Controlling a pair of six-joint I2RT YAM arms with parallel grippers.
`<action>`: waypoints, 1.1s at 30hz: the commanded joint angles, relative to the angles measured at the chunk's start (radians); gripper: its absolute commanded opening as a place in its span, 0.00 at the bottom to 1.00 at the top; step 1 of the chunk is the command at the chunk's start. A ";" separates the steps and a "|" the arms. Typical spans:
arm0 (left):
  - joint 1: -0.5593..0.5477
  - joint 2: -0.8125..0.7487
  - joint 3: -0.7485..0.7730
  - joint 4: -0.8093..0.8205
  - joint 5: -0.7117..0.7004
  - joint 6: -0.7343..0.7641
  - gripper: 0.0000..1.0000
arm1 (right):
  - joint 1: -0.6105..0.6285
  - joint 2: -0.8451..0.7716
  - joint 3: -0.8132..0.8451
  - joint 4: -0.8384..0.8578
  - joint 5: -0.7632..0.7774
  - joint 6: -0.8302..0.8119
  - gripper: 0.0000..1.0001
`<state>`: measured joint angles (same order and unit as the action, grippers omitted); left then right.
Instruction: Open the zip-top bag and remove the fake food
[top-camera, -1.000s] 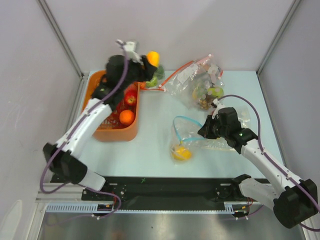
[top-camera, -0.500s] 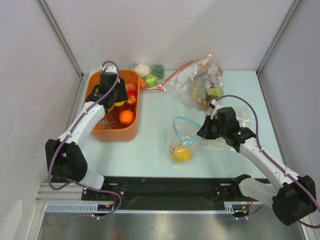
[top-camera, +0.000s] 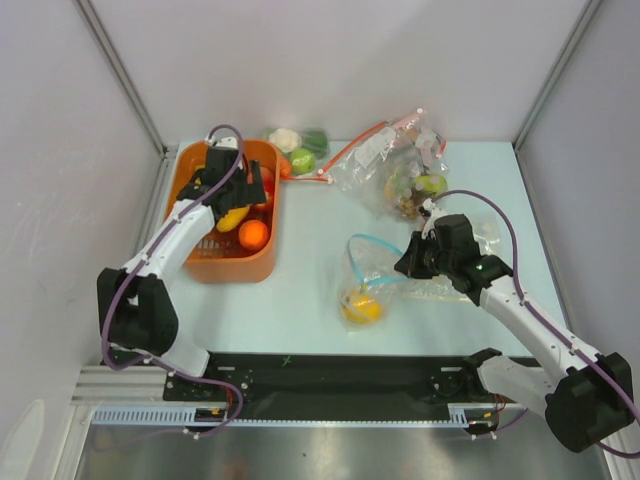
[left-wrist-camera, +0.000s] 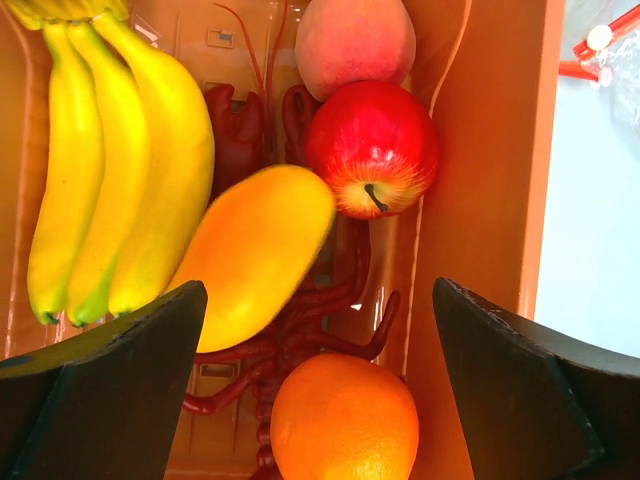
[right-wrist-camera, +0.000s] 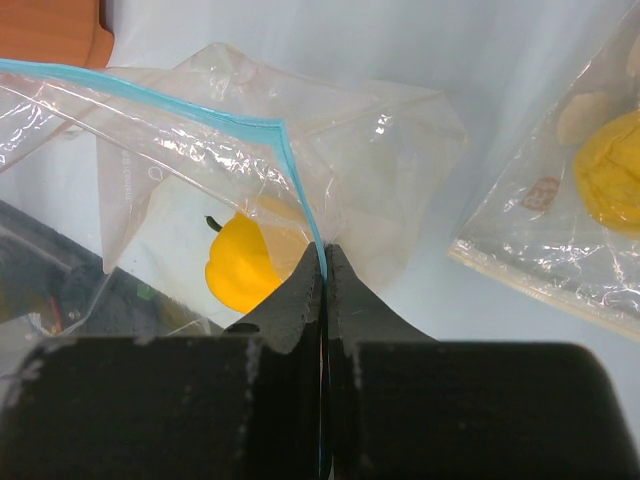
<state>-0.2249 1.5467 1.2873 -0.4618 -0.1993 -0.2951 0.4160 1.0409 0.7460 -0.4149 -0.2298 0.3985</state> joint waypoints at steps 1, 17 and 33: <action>-0.001 -0.069 0.047 -0.003 -0.029 0.016 1.00 | 0.000 -0.007 0.013 0.011 0.000 -0.004 0.00; -0.576 0.101 0.604 -0.057 0.073 0.201 1.00 | -0.054 0.079 0.162 -0.010 0.053 -0.056 0.00; -0.729 0.125 0.471 -0.094 0.517 0.271 0.93 | -0.092 0.100 0.171 0.011 0.047 -0.052 0.00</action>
<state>-0.9558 1.7321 1.8137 -0.5720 0.2111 -0.0490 0.3321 1.1538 0.9089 -0.4332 -0.1875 0.3542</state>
